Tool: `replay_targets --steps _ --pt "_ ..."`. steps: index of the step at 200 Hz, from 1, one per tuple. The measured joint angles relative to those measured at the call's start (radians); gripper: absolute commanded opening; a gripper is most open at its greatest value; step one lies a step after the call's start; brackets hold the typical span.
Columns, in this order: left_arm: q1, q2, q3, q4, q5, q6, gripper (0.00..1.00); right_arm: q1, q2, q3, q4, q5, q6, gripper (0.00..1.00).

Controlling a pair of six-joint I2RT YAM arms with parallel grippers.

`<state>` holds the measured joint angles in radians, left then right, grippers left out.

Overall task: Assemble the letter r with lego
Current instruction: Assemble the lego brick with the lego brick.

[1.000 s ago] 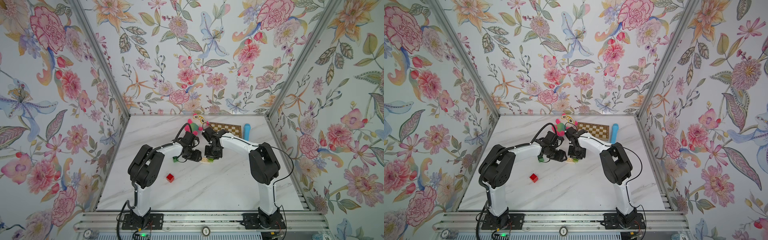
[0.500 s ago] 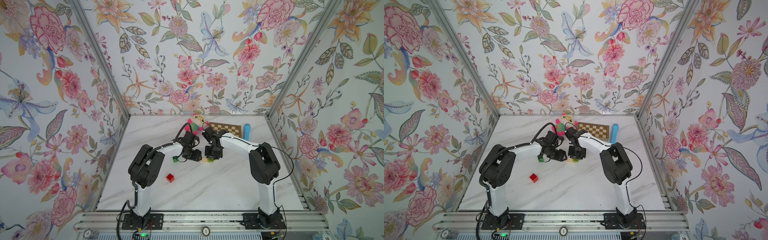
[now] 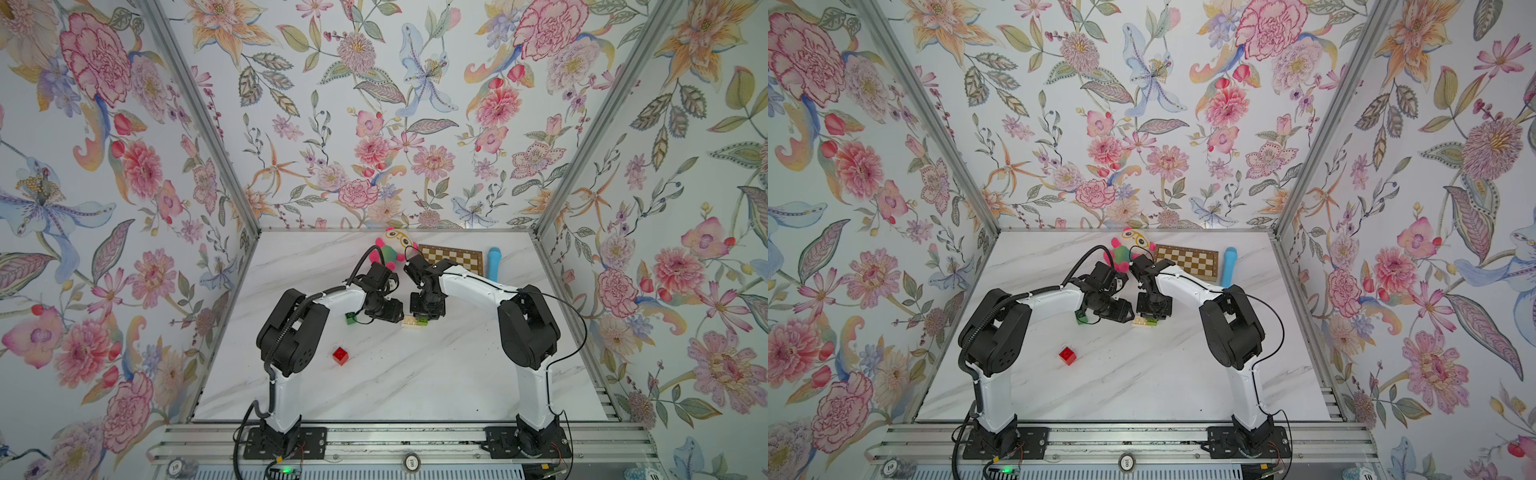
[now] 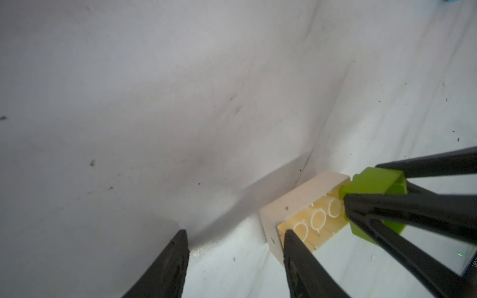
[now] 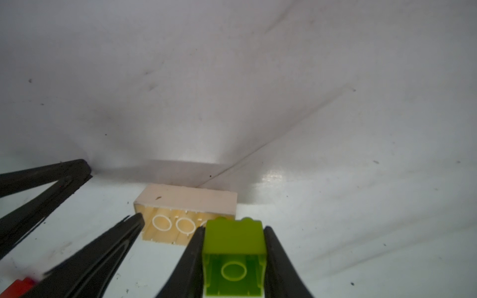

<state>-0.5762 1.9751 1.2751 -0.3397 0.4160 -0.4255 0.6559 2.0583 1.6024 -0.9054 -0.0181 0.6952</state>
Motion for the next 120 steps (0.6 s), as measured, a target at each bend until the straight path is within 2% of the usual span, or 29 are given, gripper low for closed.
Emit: replay_targets --steps 120 --pt "0.0 -0.003 -0.012 0.013 0.011 0.0 0.6 0.015 0.01 0.003 -0.003 0.022 0.0 0.29"
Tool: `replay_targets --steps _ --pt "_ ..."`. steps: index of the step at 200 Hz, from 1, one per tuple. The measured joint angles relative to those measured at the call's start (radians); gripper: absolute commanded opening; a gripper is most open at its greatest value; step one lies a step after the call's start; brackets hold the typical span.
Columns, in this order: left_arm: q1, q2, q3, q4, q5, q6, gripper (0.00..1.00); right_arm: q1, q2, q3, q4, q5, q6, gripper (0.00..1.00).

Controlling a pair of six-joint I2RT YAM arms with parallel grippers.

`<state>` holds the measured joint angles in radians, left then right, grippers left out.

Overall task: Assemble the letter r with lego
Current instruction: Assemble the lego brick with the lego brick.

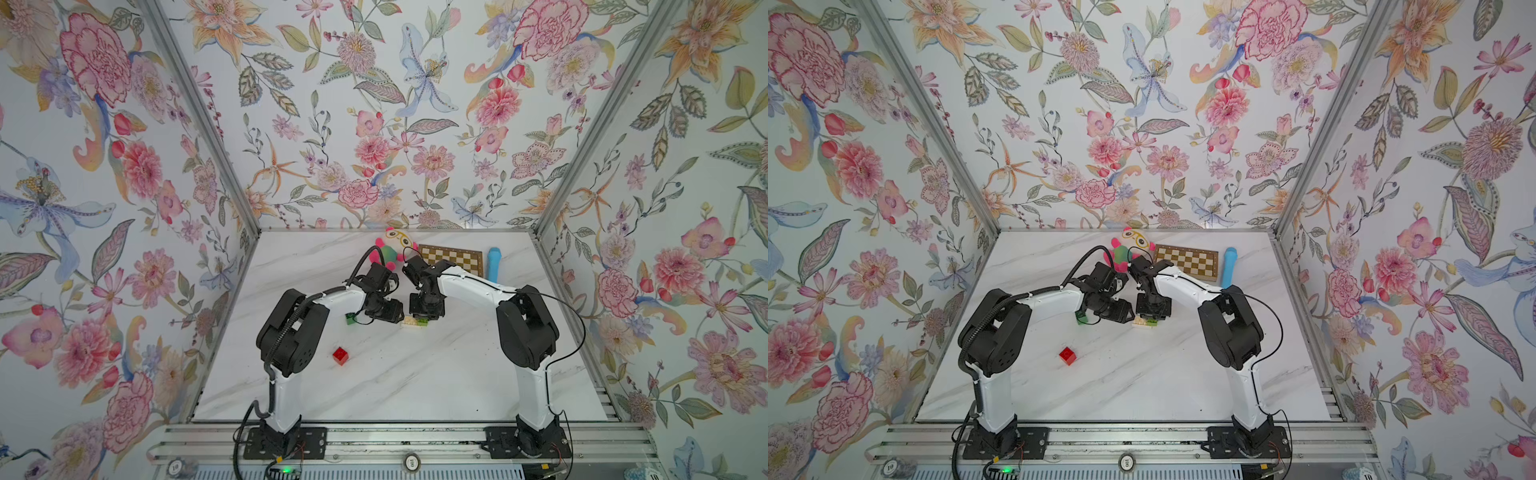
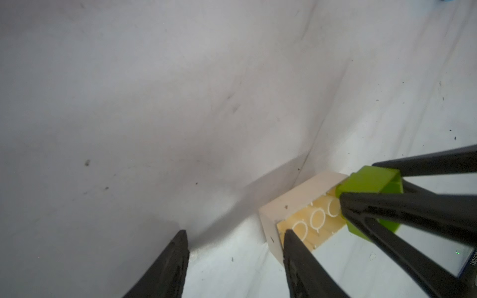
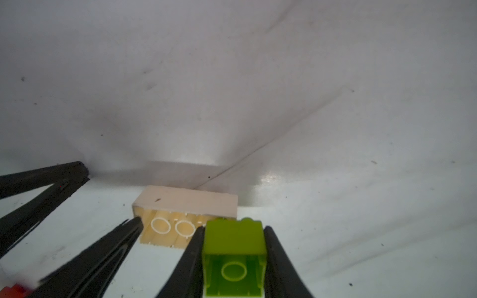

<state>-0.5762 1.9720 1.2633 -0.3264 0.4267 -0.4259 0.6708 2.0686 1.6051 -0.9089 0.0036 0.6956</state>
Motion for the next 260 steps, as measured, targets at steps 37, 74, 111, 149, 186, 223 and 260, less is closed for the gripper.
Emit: replay_targets --steps 37,74,111,149,186,223,260 --pt "0.0 -0.008 -0.019 0.018 0.012 -0.001 0.6 0.003 0.011 0.013 -0.012 0.005 0.001 0.28" --pt "0.0 -0.014 -0.031 0.033 0.013 -0.004 0.6 0.013 0.017 0.02 -0.014 0.015 0.011 0.28" --pt "0.0 -0.014 -0.031 0.033 0.013 -0.004 0.6 0.018 0.018 0.021 -0.015 0.029 0.022 0.28" --pt "0.0 -0.014 -0.031 0.032 0.012 -0.003 0.6 0.019 -0.01 -0.023 0.021 0.034 0.031 0.28" --pt "0.0 -0.011 -0.02 0.013 0.016 0.0 0.59 0.002 -0.022 -0.051 0.043 0.026 0.031 0.28" --pt "0.0 -0.006 -0.014 0.009 0.018 0.0 0.59 -0.005 -0.021 -0.048 0.039 0.014 0.019 0.28" --pt "0.0 -0.006 -0.013 0.006 0.019 0.0 0.59 -0.006 -0.004 -0.021 0.014 0.012 0.008 0.28"
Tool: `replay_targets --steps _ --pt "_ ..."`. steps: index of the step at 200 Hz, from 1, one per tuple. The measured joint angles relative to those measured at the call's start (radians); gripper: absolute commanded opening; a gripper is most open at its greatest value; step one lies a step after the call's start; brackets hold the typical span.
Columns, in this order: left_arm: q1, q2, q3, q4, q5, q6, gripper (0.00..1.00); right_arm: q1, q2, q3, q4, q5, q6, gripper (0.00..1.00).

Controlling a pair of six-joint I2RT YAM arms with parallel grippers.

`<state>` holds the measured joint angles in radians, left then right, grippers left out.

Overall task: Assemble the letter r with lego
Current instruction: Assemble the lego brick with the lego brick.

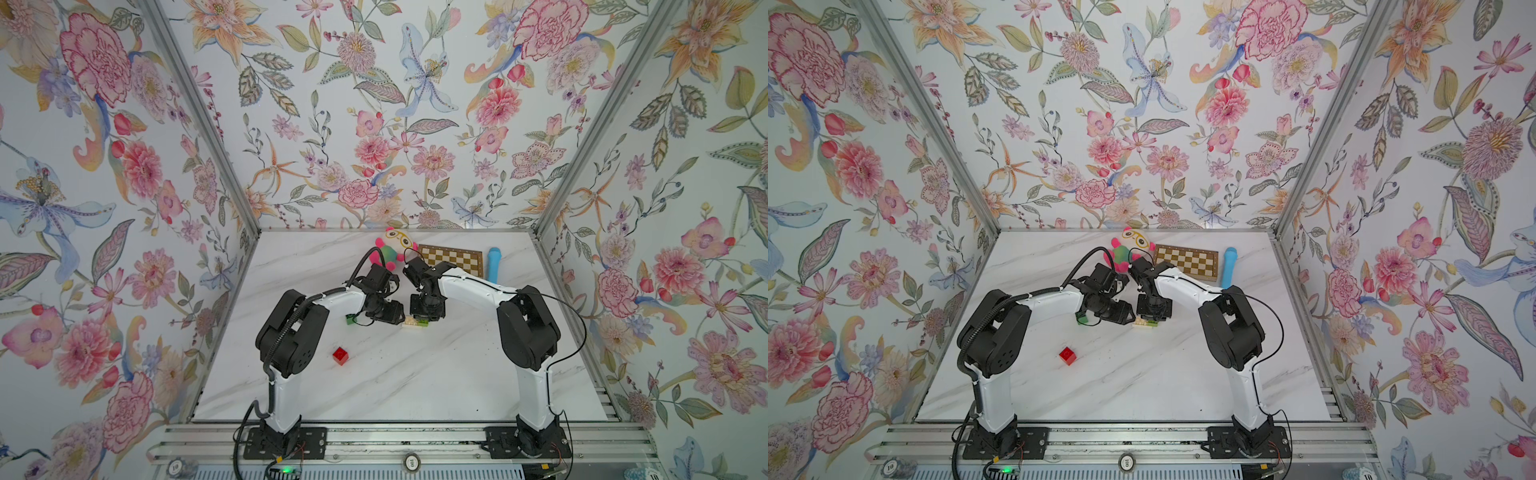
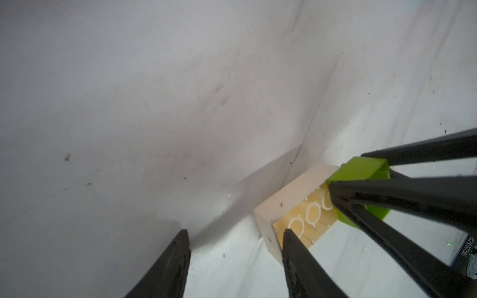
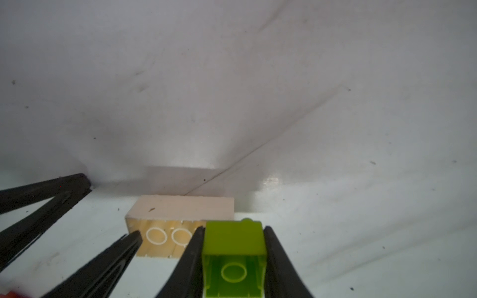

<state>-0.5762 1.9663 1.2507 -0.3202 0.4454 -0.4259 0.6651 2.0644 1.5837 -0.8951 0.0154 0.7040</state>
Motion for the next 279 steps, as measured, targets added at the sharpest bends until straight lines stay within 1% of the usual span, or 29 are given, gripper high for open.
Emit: replay_targets --steps 110,190,208,218,227,247,279 --pt "0.0 0.002 0.0 0.002 0.0 0.0 0.59 0.009 0.024 0.034 -0.034 0.003 -0.001 0.29" --pt "0.0 0.005 0.018 -0.026 -0.008 0.0 0.59 0.016 0.023 0.042 -0.04 0.03 -0.008 0.37" --pt "0.0 0.005 0.026 -0.039 -0.008 0.0 0.59 0.019 0.023 0.044 -0.047 0.04 -0.011 0.41" --pt "0.0 0.005 0.029 -0.042 -0.009 0.0 0.59 0.02 0.023 0.044 -0.06 0.048 -0.012 0.46" --pt "0.0 0.005 0.031 -0.047 -0.011 0.0 0.59 0.02 0.023 0.044 -0.069 0.055 -0.015 0.47" --pt "0.0 0.005 0.037 -0.054 -0.012 0.0 0.59 0.02 0.021 0.044 -0.08 0.068 -0.018 0.55" --pt "0.0 0.005 0.038 -0.055 -0.012 0.0 0.59 0.02 0.01 0.048 -0.088 0.083 -0.023 0.62"
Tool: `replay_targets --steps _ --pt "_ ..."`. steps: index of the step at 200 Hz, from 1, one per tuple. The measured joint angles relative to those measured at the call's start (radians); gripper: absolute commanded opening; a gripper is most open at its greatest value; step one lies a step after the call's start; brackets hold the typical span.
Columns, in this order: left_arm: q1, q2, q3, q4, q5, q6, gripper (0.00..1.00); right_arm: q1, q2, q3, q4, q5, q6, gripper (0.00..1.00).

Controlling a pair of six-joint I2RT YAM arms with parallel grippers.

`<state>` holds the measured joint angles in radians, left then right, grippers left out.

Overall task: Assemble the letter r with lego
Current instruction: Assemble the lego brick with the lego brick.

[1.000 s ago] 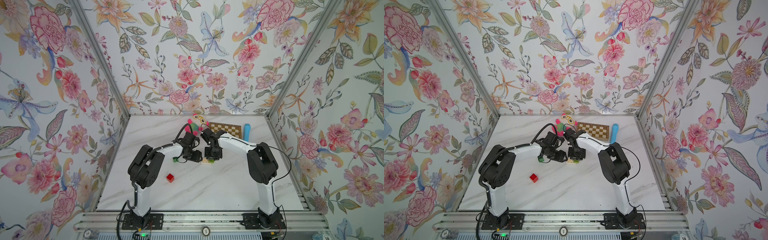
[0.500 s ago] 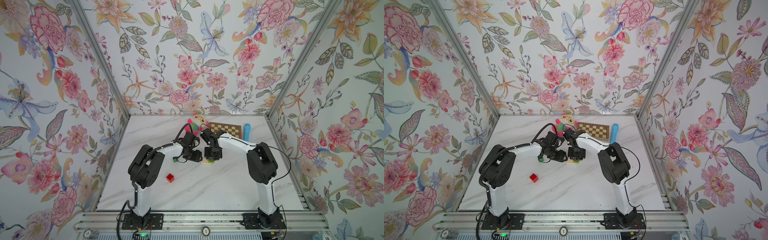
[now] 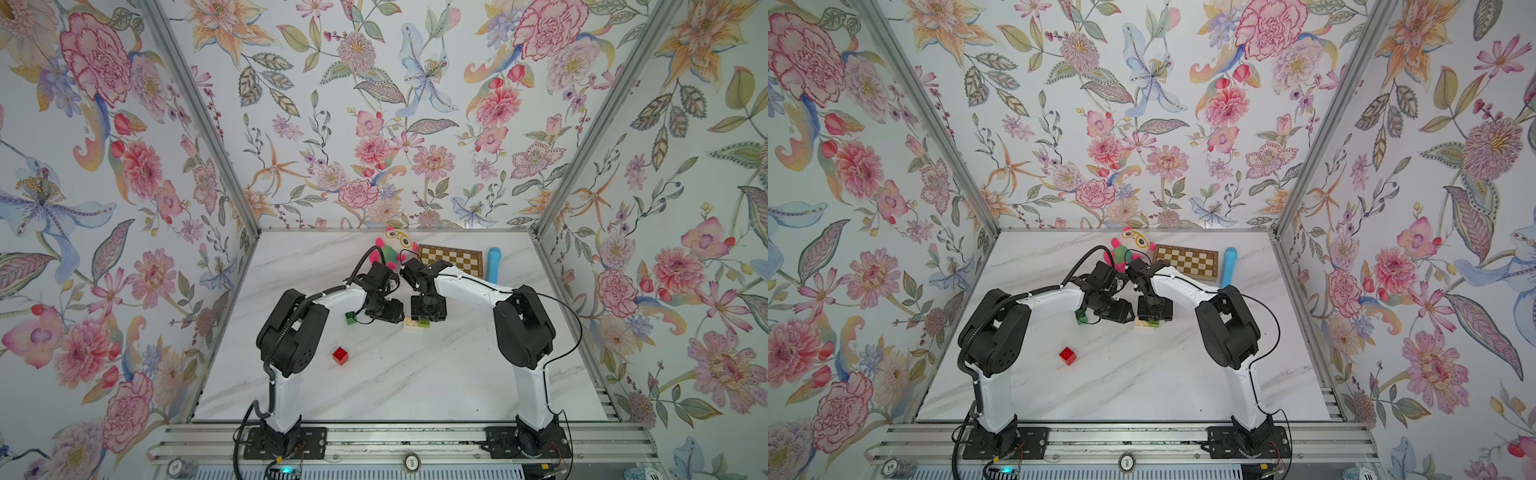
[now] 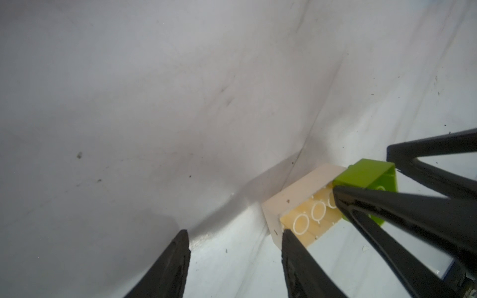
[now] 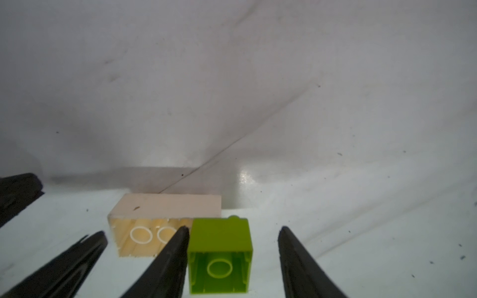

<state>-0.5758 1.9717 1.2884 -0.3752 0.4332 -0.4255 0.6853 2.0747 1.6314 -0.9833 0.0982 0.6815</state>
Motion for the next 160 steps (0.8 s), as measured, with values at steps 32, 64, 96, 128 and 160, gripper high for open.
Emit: replay_targets --steps 32,64,96,128,160 --pt "0.0 0.0 0.0 -0.003 -0.003 0.0 0.6 0.001 -0.03 0.037 -0.004 0.0 -0.011 0.67" --pt "0.001 -0.002 0.007 -0.016 -0.014 0.0 0.61 0.001 -0.1 0.055 -0.001 -0.003 -0.015 0.65" --pt "0.006 -0.014 0.049 -0.036 -0.025 0.0 0.63 0.008 -0.198 0.033 0.0 -0.004 -0.015 0.65" --pt "0.042 -0.056 0.11 -0.07 -0.055 0.0 0.63 0.016 -0.278 -0.034 0.0 -0.01 -0.014 0.65" --pt "0.122 -0.153 0.118 -0.135 -0.143 -0.007 0.64 0.028 -0.307 -0.084 0.0 -0.011 -0.013 0.68"
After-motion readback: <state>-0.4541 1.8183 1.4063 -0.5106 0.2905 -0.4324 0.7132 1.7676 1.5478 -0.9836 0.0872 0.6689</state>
